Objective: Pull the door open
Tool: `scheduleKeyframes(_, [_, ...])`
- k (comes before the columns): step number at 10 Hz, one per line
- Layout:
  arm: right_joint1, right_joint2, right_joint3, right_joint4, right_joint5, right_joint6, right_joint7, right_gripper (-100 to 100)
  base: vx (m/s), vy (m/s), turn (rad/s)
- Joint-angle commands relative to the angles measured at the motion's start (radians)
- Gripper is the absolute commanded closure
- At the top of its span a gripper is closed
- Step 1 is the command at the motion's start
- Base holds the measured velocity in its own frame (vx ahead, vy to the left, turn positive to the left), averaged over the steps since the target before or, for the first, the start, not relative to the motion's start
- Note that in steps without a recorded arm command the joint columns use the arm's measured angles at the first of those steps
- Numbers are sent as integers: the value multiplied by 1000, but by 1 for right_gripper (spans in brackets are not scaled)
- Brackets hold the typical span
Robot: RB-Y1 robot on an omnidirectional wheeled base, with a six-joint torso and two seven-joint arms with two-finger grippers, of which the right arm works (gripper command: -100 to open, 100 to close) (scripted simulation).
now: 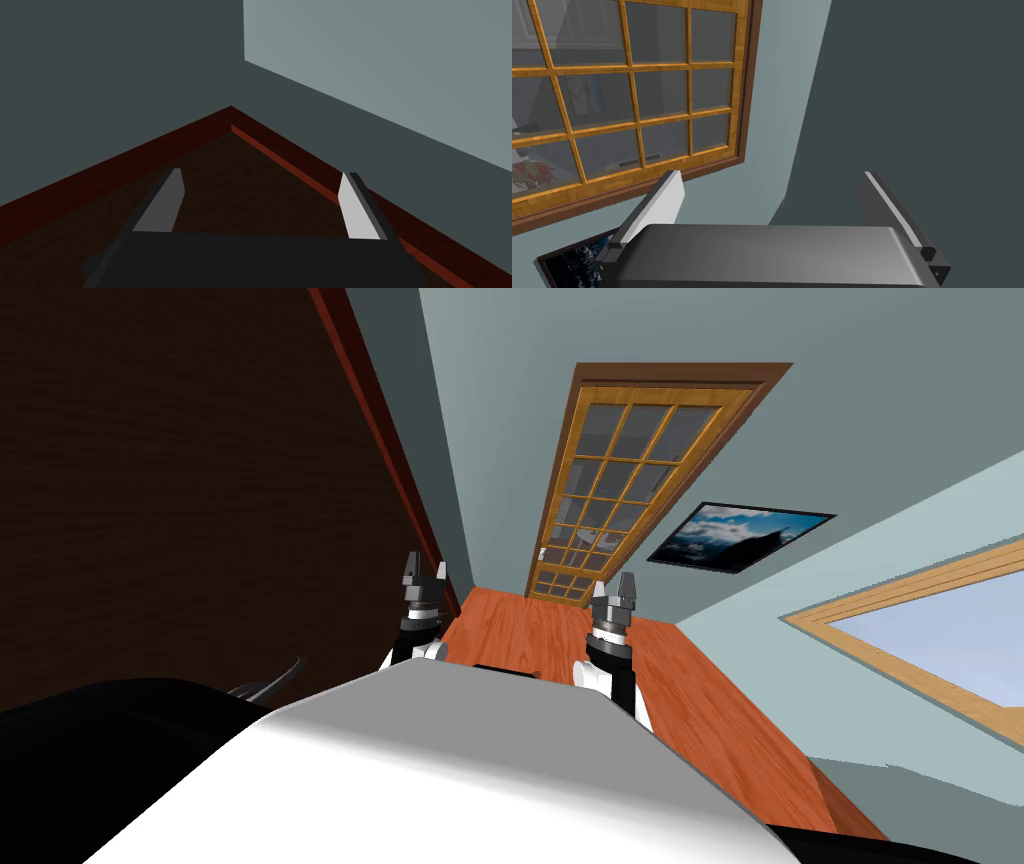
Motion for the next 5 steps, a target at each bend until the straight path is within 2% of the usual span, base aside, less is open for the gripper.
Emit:
scheduleKeyframes(1, [-8,-11,-1,36,-22,-12,-33,-100,95,6,104])
scheduleKeyframes(5, [-23,-28,-3,110,-67,-37,-102,-100,142,-16,101])
